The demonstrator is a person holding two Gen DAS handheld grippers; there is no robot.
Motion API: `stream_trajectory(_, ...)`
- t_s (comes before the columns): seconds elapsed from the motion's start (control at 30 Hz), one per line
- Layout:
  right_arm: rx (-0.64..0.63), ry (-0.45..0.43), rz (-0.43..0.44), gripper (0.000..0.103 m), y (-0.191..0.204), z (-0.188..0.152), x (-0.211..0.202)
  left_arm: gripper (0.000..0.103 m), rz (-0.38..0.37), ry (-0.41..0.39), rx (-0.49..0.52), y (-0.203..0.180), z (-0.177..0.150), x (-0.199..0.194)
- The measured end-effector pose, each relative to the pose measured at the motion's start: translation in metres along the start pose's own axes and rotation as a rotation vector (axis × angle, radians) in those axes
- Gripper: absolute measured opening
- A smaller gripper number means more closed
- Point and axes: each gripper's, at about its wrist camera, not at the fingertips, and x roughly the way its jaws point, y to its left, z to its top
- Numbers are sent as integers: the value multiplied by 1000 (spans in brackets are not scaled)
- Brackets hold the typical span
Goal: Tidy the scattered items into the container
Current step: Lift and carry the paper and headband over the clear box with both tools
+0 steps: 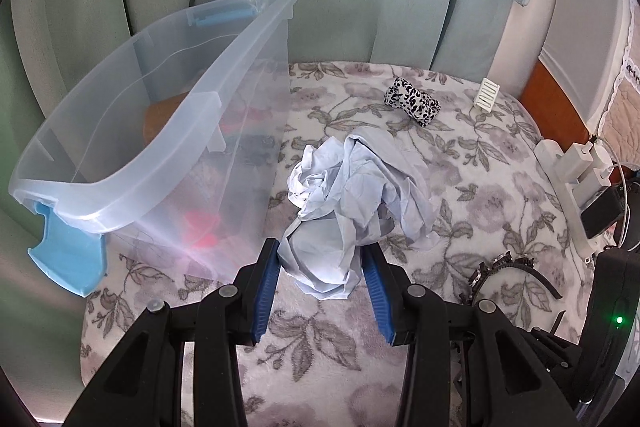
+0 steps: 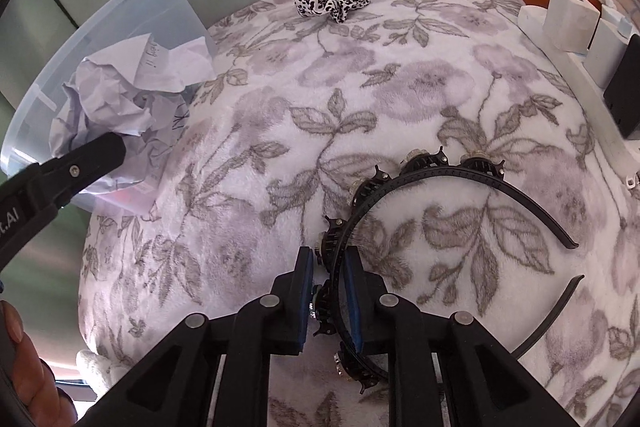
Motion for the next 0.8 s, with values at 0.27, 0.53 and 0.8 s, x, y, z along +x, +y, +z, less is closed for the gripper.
stream_trajectory(0.27,-32,-21,-65,18,7,5,6,44,-19,10,-28,12,2,5)
stream_trajectory(0.53,20,-104,10,14,5,9,-17,44,-22,-26,-50,21,5,-15)
stream_trajectory(0.8,101,-252,168,14,14,11,-78,44,-15,-99,-20,17,8,-54)
